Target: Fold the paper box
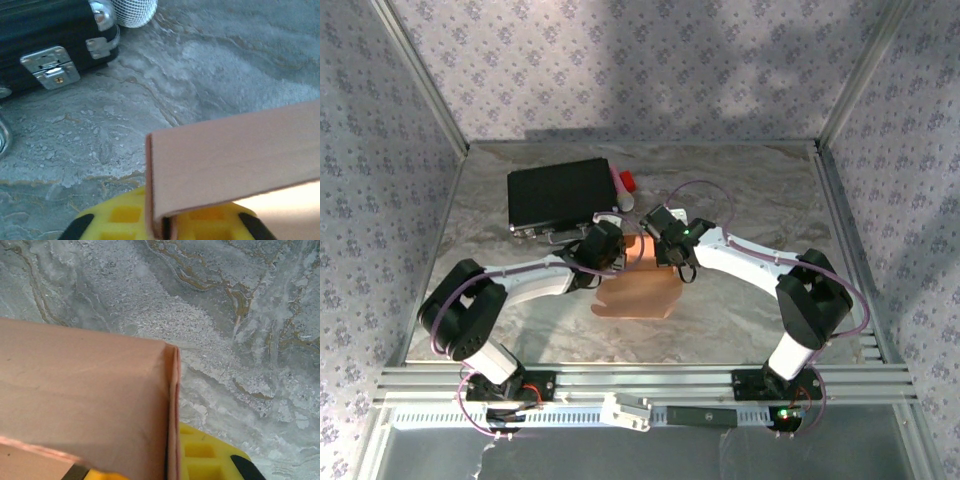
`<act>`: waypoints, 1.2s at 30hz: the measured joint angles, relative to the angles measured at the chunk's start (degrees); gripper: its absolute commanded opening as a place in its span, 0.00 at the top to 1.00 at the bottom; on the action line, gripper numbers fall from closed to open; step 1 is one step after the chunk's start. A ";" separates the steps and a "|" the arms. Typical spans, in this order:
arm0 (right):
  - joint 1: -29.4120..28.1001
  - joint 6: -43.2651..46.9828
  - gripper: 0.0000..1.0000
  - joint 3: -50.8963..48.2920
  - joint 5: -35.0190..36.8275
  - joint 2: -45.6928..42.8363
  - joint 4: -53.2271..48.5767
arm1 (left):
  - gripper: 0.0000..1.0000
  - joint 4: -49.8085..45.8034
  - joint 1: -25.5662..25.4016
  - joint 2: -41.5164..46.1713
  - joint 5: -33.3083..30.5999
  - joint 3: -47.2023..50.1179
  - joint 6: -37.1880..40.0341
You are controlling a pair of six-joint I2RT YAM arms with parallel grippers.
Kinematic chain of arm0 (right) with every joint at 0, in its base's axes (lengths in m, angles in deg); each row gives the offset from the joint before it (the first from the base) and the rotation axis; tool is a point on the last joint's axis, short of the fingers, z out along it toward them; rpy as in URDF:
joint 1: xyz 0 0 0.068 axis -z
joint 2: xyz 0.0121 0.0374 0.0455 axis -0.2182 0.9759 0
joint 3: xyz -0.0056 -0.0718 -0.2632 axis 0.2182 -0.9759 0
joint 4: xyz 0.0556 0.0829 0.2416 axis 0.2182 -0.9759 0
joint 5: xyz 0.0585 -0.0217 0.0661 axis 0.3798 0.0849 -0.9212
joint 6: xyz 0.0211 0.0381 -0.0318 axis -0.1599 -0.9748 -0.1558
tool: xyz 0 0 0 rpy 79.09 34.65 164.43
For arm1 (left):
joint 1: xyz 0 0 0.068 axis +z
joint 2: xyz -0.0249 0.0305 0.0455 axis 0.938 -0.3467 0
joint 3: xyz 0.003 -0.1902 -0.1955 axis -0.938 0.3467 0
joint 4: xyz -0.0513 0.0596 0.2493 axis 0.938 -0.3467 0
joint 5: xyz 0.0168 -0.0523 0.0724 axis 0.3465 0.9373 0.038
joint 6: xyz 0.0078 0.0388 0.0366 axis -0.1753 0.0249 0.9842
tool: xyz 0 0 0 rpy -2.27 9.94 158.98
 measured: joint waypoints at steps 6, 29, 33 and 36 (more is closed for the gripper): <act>-0.22 -0.61 1.00 0.57 0.24 0.00 0.59 | 1.00 -2.89 -2.27 -1.11 -7.02 -3.02 -0.92; 0.20 -0.81 1.00 0.68 0.04 0.96 0.72 | 0.46 -19.39 -7.04 7.04 -14.05 -9.03 -9.90; 0.44 -1.01 1.00 0.68 -0.24 0.94 0.72 | 0.47 -21.00 -5.84 9.46 -10.54 -9.49 -9.86; 0.59 -1.03 1.00 0.68 -0.44 0.87 0.72 | 0.49 -22.45 -4.28 10.64 -8.72 -9.49 -9.81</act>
